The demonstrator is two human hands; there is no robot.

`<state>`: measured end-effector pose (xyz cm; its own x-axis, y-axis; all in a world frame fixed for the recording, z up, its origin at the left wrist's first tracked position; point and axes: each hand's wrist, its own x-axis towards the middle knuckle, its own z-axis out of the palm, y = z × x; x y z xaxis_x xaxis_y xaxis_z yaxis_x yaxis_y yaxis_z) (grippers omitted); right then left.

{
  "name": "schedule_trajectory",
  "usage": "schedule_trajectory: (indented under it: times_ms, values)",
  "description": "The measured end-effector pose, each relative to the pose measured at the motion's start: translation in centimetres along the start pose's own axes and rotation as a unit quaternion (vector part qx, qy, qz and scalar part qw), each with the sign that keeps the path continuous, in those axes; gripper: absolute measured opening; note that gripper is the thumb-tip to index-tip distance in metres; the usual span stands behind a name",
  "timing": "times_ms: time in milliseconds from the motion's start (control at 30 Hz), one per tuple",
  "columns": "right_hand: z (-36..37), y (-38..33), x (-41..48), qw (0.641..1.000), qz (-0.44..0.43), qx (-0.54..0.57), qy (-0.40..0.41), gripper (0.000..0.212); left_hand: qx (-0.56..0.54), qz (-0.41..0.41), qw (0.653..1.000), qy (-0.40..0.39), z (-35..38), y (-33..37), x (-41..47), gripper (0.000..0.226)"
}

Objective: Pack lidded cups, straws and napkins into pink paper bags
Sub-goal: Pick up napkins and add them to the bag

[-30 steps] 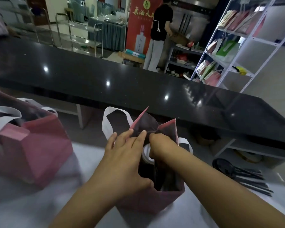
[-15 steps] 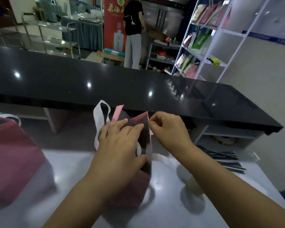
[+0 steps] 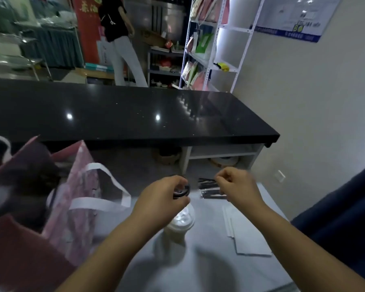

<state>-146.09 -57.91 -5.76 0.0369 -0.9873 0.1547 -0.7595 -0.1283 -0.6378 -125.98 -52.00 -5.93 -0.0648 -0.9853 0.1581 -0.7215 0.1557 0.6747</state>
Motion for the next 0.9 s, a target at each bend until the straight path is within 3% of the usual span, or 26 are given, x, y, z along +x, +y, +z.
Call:
schedule_trajectory:
  times_ms: [167, 333, 433, 533, 633, 733, 900]
  values:
    - [-2.8, 9.7, 0.4, 0.990, 0.066, -0.078, -0.092, 0.016, -0.004, -0.001, 0.999, -0.049, 7.4, 2.5, 2.4, 0.039]
    - [-1.0, 16.5, -0.4, 0.955, 0.011, -0.166, -0.246, 0.015, 0.018, -0.012, 0.995, -0.092, 14.0, 3.6, 4.3, 0.040]
    - [0.0, 19.3, -0.5, 0.947, -0.048, -0.229, -0.218, 0.032, 0.056, -0.020, 0.989, -0.137, 17.9, 3.3, 5.1, 0.043]
    - [0.3, 21.1, -0.2, 0.939, -0.060, -0.247, -0.232, 0.055, 0.072, -0.033, 0.985, -0.156, 21.1, 3.0, 5.7, 0.045]
    - [0.4, 22.2, 0.2, 0.935, -0.075, -0.257, -0.233, 0.065, 0.062, -0.057, 0.981, -0.177, 23.4, 2.7, 6.2, 0.058]
    - [0.5, 22.9, 0.2, 0.941, -0.070, -0.244, -0.223, 0.069, 0.048, -0.074, 0.978, -0.187, 24.8, 2.5, 6.5, 0.065]
    - [0.3, 23.5, 0.4, 0.951, -0.060, -0.219, -0.208, 0.056, -0.008, -0.097, 0.984, -0.149, 25.4, 2.9, 6.6, 0.044]
